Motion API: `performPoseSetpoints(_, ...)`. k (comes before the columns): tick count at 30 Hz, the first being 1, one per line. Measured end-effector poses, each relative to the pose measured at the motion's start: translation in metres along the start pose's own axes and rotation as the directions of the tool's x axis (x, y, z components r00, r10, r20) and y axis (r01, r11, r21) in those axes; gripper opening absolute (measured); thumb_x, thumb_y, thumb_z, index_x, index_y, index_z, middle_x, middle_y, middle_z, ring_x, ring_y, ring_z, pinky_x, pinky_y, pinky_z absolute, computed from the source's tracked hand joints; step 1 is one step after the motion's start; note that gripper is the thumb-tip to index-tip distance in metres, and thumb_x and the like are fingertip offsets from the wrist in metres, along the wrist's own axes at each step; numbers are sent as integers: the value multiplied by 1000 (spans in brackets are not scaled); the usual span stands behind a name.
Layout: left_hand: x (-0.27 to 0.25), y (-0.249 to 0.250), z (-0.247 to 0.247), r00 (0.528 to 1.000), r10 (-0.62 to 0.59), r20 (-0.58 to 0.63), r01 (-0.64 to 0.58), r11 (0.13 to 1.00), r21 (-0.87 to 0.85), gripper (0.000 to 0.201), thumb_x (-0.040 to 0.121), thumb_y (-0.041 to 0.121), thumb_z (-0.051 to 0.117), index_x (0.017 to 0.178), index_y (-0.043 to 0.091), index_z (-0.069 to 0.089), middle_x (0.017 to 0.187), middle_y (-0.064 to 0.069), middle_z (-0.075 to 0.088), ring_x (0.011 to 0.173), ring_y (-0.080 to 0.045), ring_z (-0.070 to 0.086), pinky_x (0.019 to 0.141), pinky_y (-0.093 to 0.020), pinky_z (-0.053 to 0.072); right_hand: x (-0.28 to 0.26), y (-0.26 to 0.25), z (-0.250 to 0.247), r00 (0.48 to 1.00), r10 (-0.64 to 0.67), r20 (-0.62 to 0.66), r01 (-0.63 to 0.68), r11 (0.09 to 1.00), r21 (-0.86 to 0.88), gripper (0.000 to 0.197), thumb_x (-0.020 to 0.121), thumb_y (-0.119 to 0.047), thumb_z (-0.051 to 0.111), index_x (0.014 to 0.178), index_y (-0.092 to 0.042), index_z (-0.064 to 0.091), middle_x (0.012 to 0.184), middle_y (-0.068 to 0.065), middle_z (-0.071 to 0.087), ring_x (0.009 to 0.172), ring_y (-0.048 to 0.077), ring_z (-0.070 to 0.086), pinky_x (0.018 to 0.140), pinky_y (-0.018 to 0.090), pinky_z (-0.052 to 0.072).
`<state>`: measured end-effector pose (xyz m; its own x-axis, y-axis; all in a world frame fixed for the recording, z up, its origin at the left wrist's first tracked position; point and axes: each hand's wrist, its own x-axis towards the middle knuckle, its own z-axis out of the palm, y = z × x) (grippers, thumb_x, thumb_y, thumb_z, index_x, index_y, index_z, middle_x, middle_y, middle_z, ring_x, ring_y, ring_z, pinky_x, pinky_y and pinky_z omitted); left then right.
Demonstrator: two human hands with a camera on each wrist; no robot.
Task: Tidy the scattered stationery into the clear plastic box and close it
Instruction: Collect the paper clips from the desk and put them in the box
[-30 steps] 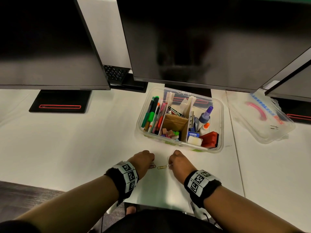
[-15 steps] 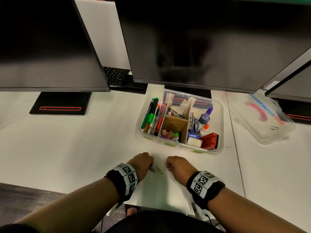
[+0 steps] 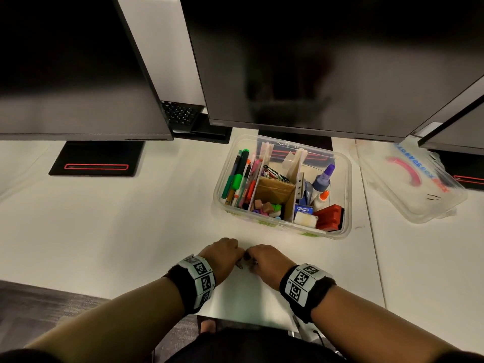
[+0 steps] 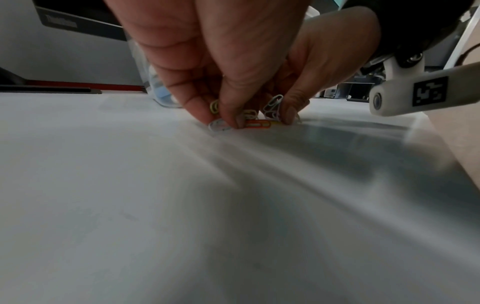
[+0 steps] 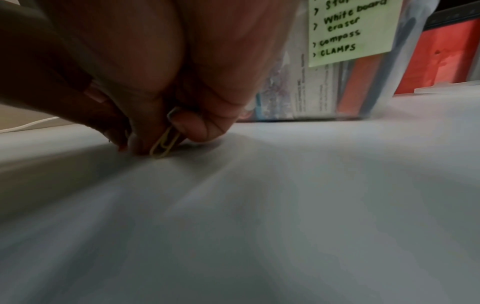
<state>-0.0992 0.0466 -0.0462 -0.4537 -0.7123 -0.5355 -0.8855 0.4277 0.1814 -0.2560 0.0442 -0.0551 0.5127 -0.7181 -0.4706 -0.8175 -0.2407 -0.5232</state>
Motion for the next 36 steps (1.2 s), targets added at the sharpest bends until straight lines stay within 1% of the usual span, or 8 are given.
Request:
performPoseSetpoints(8,-5,2,2,1000,26,2,-26,998,50,36,94,3,41,129,9,45,128,-14,44,117,-30,44,92,-39,45,1,-5,3,1000,10,9,-9,990,-142,24,91,0,43,105,0,62,110,19,60,102,32,58,83,35,45)
performPoseSetpoints(13,-8,-6,2,999,42,8,-42,999,32,34,94,4,39,127,10,48,127,-12,45,117,-29,45,94,-38,45,-6,-4,-3,997,50,58,-35,970,-239,26,90,3,38,110,-1,55,117,21,53,108,34,51,88,37,41)
performPoseSetpoints(20,-9,-23,-8,995,-28,-91,10,981,-196,28,92,3,43,112,15,57,113,-5,52,107,-23,53,79,-23,35,-21,11,-24,997,76,28,-69,976,-206,25,89,0,44,111,-2,54,119,17,53,109,32,51,90,34,38)
performPoseSetpoints(24,-21,-20,-31,981,4,-196,-54,967,-251,21,95,14,46,109,17,61,106,-2,55,103,-19,55,84,-21,38,-32,11,-35,998,40,-57,-46,994,-99,19,90,-4,49,107,-7,57,105,7,53,96,23,51,77,23,33)
performPoseSetpoints(26,-31,-15,-48,960,31,-280,-116,948,-295,19,95,17,48,108,16,63,105,0,57,100,-17,55,82,-16,35,-41,14,-39,995,36,-95,-43,997,-70,17,92,-6,47,105,-8,58,95,-2,45,86,14,43,72,18,27)
performPoseSetpoints(30,-40,0,-98,878,54,-476,-253,895,-366,14,92,12,55,97,13,68,93,8,55,86,-6,48,73,0,28,-61,24,-44,995,62,-80,-68,995,-71,17,94,-11,46,105,-8,58,94,-3,44,83,13,40,71,19,27)
performPoseSetpoints(33,-27,10,-138,812,30,-583,-295,882,-366,13,89,8,57,92,14,68,89,11,52,84,-5,47,73,-6,33,-71,22,-52,997,72,-22,-73,995,-66,17,93,-10,47,106,-9,58,98,2,51,84,13,41,74,20,30)
performPoseSetpoints(36,-2,19,-166,775,-50,-630,-261,882,-391,14,89,9,56,96,16,68,96,6,57,89,-8,49,82,-19,39,-76,14,-64,1000,19,-5,-19,997,-81,17,92,-8,49,106,-12,58,110,5,58,84,11,42,75,19,32)
